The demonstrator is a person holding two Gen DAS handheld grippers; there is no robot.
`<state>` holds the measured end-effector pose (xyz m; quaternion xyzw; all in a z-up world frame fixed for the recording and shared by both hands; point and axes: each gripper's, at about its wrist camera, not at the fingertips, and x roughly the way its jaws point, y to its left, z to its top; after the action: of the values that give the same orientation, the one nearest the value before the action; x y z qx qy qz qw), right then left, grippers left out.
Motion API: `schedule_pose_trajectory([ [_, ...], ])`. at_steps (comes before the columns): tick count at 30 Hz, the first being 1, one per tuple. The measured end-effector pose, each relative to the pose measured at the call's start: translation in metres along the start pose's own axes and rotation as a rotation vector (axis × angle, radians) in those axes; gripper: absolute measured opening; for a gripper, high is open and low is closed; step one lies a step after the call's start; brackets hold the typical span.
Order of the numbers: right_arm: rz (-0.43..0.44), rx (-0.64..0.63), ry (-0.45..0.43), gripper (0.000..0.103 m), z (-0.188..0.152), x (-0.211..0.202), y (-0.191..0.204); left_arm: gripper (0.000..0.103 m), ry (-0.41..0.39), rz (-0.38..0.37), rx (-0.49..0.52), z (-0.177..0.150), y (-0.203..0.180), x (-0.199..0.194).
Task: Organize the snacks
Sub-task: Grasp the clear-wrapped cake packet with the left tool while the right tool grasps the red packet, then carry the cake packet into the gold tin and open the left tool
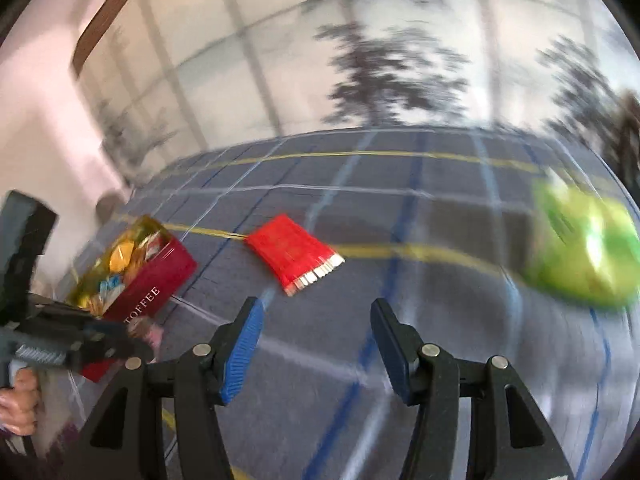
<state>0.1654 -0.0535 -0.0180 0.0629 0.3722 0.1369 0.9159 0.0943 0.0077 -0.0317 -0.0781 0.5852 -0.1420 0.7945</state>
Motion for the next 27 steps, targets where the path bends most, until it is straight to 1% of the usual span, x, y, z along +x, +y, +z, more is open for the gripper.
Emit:
schedule_pose_trajectory([
  [3,0.017,-0.128,0.077,0.057,0.027,0.038,0.031,0.026,-0.028,-0.009,0.007,0.0,-0.002,-0.01],
  [4,0.029,-0.18,0.118,0.057,0.035,0.055,0.042,0.026,-0.036,-0.016,0.007,-0.001,0.0,-0.014],
  [8,0.032,-0.33,0.219,0.057,0.049,0.101,0.07,0.026,-0.067,-0.028,0.007,-0.001,0.007,-0.027],
  [11,0.032,-0.375,0.277,0.058,0.06,0.129,0.077,0.026,-0.07,-0.041,-0.005,0.0,0.015,-0.031],
  [12,0.038,-0.386,0.295,0.065,0.063,0.136,0.078,0.026,-0.071,-0.044,-0.008,0.0,0.016,-0.032],
  [13,0.05,-0.404,0.305,0.067,0.066,0.141,0.08,0.026,-0.072,-0.045,-0.009,0.001,0.017,-0.031],
  [14,0.051,-0.415,0.333,0.067,0.068,0.147,0.082,0.026,-0.075,-0.045,-0.008,0.002,0.019,-0.032],
  [15,0.039,-0.424,0.36,0.069,0.068,0.153,0.081,0.026,-0.077,-0.043,-0.008,0.002,0.02,-0.033],
  [17,0.033,-0.433,0.389,0.07,0.067,0.155,0.081,0.026,-0.088,-0.04,-0.012,0.002,0.024,-0.035],
  [19,0.018,-0.425,0.393,0.067,0.068,0.151,0.083,0.026,-0.097,-0.033,-0.012,0.002,0.026,-0.037],
  [20,0.013,-0.418,0.4,0.063,0.069,0.15,0.084,0.026,-0.098,-0.034,-0.016,0.001,0.028,-0.038],
  [21,0.002,-0.404,0.402,0.047,0.071,0.147,0.085,0.026,-0.097,-0.037,-0.019,0.0,0.029,-0.039],
  [22,-0.009,-0.388,0.408,0.046,0.072,0.144,0.087,0.026,-0.098,-0.037,-0.019,0.0,0.029,-0.04],
  [24,-0.039,-0.399,0.404,0.046,0.064,0.14,0.095,0.026,-0.106,-0.025,-0.016,-0.002,0.031,-0.044],
  [26,-0.013,-0.434,0.386,0.046,0.052,0.126,0.107,0.026,-0.113,-0.027,-0.024,-0.005,0.033,-0.048],
  [27,-0.01,-0.429,0.361,0.045,0.045,0.114,0.112,0.026,-0.119,-0.024,-0.026,-0.006,0.035,-0.051],
])
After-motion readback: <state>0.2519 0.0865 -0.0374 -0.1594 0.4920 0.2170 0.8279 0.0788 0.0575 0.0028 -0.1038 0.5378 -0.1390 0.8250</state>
